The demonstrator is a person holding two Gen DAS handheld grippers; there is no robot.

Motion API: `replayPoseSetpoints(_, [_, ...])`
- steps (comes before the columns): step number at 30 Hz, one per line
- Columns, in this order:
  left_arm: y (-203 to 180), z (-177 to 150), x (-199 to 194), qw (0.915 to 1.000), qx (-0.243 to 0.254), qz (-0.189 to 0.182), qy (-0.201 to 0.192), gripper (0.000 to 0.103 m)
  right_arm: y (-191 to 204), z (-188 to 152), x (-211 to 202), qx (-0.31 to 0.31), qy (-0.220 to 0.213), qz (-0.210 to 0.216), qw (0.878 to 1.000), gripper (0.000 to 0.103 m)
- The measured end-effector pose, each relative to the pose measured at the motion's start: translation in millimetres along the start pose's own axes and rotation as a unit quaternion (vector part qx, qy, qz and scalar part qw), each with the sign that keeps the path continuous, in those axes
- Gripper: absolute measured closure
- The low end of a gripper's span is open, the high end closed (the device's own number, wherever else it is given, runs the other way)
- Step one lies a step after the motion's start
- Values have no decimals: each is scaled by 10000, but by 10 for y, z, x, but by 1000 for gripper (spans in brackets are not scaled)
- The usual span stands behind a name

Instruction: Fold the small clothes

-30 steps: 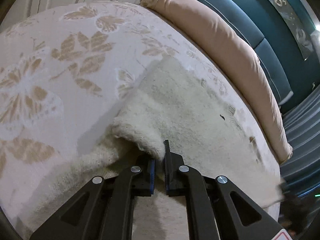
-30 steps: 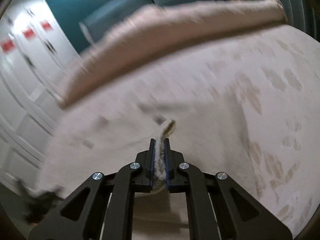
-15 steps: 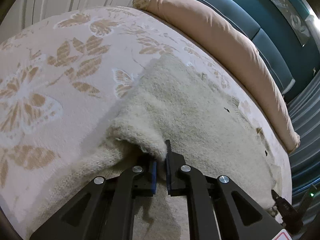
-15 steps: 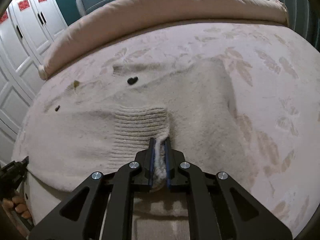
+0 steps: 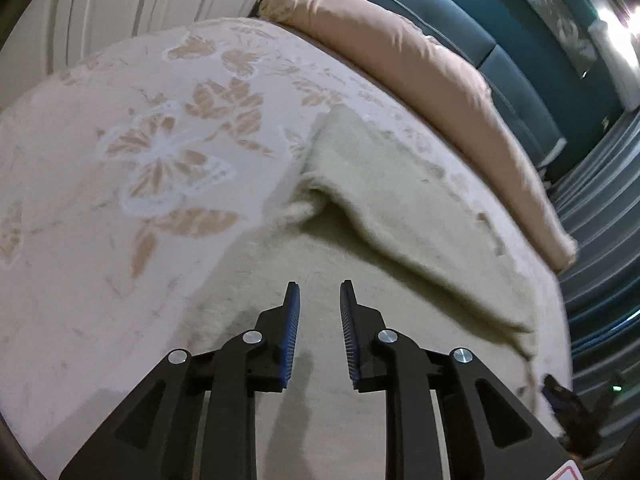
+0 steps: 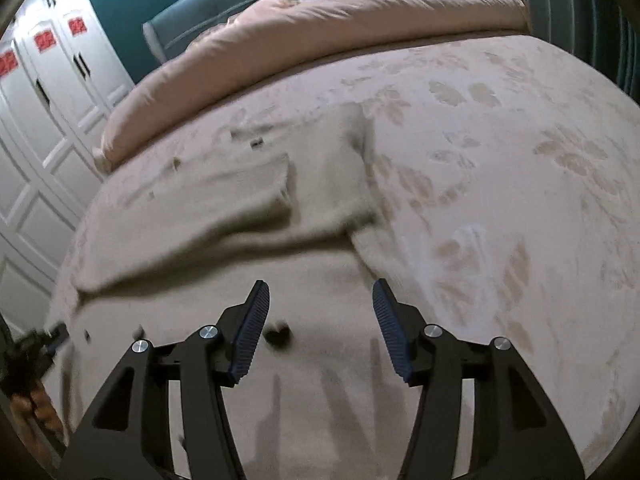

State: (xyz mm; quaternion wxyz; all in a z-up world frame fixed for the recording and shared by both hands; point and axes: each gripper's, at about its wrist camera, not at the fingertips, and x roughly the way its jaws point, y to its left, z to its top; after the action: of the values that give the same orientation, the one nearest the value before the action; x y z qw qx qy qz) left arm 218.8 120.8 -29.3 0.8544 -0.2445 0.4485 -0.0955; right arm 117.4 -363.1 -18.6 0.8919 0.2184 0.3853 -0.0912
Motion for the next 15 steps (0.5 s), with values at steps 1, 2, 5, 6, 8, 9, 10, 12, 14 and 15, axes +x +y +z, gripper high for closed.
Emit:
replayPoseSetpoints(1, [-47, 39, 7, 9998, -115, -131, 10, 81, 43, 98, 55, 90, -1, 100, 9999, 50])
replayPoseSetpoints(2, [-93, 74, 29, 9996, -195, -215, 19, 70, 57, 160, 104, 137, 42, 163, 9998, 49])
replayPoseSetpoints(5, [-203, 193, 215, 9979, -586, -266, -2, 47, 185, 369, 380, 164, 209, 125, 9996, 34])
replayPoseSetpoints(6, [-218, 232, 293, 9972, -702, -239, 16, 47, 232, 429, 513, 153, 339, 181, 9991, 33])
replayPoseSetpoints(8, [-213, 325, 526, 9953, -944, -154, 156, 47, 270, 505, 784, 286, 665, 99, 9973, 34])
replayPoseSetpoints(9, [-182, 358, 632, 9940, -1068, -77, 239, 49, 303, 523, 878, 318, 775, 90, 9964, 48])
replayPoseSetpoints(10, [-143, 391, 718, 9925, -1191, -67, 277, 53, 343, 547, 933, 294, 829, 128, 9960, 76])
replayPoseSetpoints(12, [-97, 503, 766, 9925, -1218, 19, 53, 99, 453, 672, 856, 195, 615, 286, 9975, 95])
replayPoseSetpoints(14, [-103, 603, 706, 9938, -1096, -84, -172, 98, 507, 780, 518, 200, -96, 803, 9965, 96])
replayPoseSetpoints(15, [-118, 652, 650, 9946, -972, -88, -356, 98, 537, 828, 356, 141, -398, 959, 9945, 96])
